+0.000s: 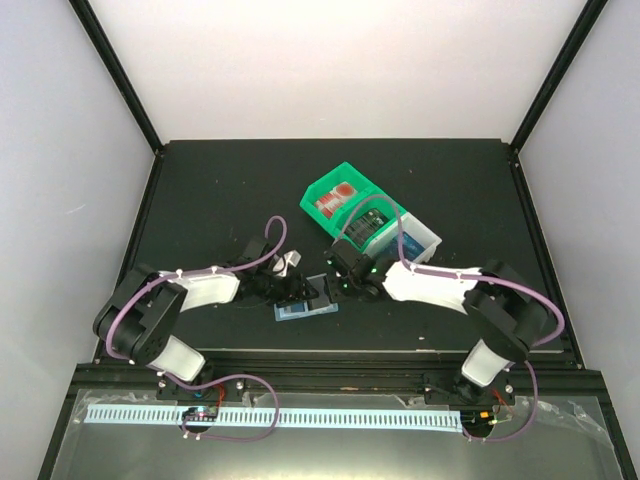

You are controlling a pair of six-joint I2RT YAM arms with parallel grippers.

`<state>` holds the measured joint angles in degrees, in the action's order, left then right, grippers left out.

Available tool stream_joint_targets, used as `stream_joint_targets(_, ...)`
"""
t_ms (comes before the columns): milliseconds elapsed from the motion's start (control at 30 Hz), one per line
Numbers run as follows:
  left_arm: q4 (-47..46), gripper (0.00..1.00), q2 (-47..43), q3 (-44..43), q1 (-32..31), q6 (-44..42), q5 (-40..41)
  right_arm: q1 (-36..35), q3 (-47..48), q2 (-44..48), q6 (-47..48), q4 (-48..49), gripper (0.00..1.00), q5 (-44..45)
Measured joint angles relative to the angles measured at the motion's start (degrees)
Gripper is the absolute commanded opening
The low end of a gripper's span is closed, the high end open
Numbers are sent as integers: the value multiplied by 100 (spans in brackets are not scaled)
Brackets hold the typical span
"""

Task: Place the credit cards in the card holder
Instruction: Insert the credit card into the card holder, then close the card holder at the center of the board.

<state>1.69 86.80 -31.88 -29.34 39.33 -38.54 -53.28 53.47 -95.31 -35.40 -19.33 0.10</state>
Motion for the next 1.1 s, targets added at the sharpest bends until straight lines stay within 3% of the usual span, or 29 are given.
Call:
stream_joint_targets(167,289,52,-400,17,0,-22,247,0,-48,531,-66,-39,48,457)
stream_joint_targets(333,643,52,-872,17,0,-79,518,0,125,380,358,-424,47,756)
stream_joint_targets(600,1733,70,-1694,15,0,-199,1703,0,-136,308,1473,-546,47,374)
stream_joint_targets(767,2330,74,-1943,15,83,-227,2402,0,-142,17,1862,-439,47,186)
stream_joint_targets(967,2549,55,-1834,15,160,-260,2686,0,-125,-225,2205,-201,47,39)
stream_joint_targets(1100,2599,50,-1521,11,109,-363,2857,-4,-81,-343,2354,20,47,33)
